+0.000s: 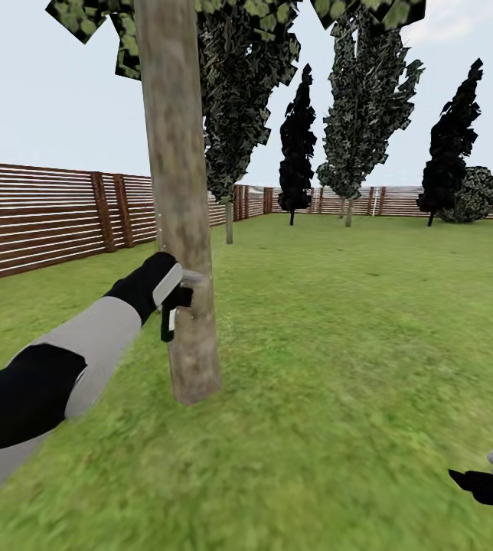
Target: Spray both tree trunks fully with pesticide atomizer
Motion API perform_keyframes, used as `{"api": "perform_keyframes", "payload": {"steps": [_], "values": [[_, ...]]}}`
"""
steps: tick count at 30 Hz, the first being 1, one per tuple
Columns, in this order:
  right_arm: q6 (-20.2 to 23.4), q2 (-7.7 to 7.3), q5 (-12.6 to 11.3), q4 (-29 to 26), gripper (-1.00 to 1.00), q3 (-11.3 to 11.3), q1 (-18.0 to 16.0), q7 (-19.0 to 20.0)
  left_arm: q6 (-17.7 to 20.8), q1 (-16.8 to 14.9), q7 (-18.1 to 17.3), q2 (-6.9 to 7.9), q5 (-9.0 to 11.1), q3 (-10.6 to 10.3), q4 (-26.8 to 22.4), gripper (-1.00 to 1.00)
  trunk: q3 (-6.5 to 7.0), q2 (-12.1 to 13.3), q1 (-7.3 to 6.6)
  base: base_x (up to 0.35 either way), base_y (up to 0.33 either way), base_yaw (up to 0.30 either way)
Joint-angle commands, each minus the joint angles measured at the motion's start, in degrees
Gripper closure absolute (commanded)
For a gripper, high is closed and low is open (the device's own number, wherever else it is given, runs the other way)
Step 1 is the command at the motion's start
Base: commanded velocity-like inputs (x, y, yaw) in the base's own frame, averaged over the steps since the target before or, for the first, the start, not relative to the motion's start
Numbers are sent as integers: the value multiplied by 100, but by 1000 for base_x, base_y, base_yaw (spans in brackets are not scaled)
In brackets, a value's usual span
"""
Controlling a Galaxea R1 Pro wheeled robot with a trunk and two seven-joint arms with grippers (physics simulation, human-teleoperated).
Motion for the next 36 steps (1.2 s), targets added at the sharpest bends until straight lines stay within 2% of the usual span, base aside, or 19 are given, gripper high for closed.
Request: {"api": "perform_keyframes", "payload": {"steps": [1, 5, 10, 20, 24, 30, 36], "values": [[0, 1, 0, -1, -100, 0, 0, 0, -1, -144, 4, 23, 34, 4, 14, 100, -1, 1, 1, 0, 0, 0], [0, -2, 0, 0, -100, 0, 0, 0, 28, -479, 7, 36, 44, 4, 25, 100, -1, 1, 1, 0, 0, 0], [0, -6, 0, 0, -100, 0, 0, 0, 36, -519, -1, -7, 54, -2, 12, 100, -1, 1, 1, 0, 0, 0], [0, -6, 0, 0, -100, -3, 0, 0, 36, -617, -1, -25, 37, -5, -11, 100, -1, 1, 1, 169, 0, 0], [0, -6, 0, -3, -100, -2, -1, 0, 36, -807, -1, -25, 37, -5, -9, 100, -1, 1, 1, 250, 0, 0], [0, -6, 0, 0, -100, -6, 0, 0, 36, -1156, -1, -25, 43, -5, -9, 100, -1, 1, 1, 20, 0, 0], [0, -6, 0, -1, -100, -8, 0, 0, 30, -1197, -3, -23, 52, -42, 95, 100, -1, 1, 1, 0, 0, 0]]}}
